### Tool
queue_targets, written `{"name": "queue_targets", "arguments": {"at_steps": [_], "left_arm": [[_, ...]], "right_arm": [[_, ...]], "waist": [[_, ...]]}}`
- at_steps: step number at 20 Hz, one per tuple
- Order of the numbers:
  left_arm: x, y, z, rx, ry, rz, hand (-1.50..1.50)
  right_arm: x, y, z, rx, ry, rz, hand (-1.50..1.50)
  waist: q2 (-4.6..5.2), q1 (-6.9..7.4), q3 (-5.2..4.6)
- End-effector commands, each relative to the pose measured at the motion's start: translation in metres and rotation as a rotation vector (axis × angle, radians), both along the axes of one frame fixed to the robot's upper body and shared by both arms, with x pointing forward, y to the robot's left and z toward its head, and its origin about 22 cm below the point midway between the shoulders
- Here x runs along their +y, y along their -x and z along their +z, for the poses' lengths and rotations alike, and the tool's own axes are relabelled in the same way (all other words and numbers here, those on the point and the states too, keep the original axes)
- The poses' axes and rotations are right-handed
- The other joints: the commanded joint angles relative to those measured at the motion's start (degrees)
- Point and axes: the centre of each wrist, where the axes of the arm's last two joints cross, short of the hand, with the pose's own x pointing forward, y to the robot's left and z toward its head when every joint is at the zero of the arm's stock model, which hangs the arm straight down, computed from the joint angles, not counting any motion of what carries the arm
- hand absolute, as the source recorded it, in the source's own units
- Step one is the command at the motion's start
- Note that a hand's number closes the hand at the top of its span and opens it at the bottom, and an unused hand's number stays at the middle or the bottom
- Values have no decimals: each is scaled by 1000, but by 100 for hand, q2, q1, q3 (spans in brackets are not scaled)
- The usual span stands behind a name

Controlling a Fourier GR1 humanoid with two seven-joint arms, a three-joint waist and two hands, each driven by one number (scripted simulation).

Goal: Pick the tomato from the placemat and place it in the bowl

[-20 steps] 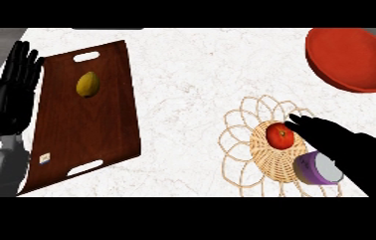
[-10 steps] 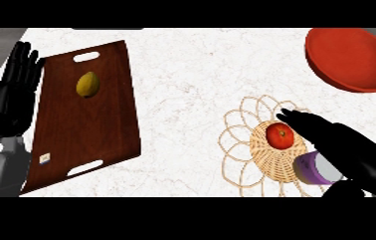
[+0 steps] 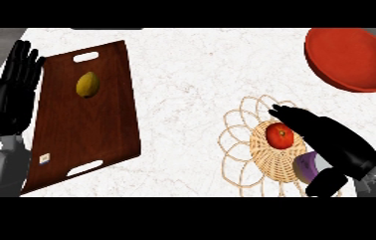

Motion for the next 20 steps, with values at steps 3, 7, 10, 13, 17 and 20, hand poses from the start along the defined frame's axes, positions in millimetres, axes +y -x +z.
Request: {"name": "queue_targets", "arguments": {"at_steps": [3, 7, 10, 13, 17, 20], "left_arm": [[-2, -5, -21, -2, -8, 5, 0], [2, 4, -6, 3, 12, -5, 0], [5, 0, -7, -5, -5, -7, 0], [-16, -4, 15, -10, 5, 5, 0], [-12, 12, -6, -8, 1, -4, 0], [-3, -14, 10, -16, -1, 5, 0]], "right_arm": [[-13, -13, -13, 6, 21, 12, -150], [8, -11, -35, 31, 52, 13, -150], [4, -22, -34, 33, 40, -3, -150], [-3, -20, -61, 41, 56, 8, -150], [-5, -4, -46, 58, 63, -26, -150], [4, -35, -70, 82, 84, -60, -150]], "waist": [[5, -16, -1], [0, 5, 0], [2, 0, -1], [2, 4, 2], [-7, -12, -1], [7, -2, 0]]}}
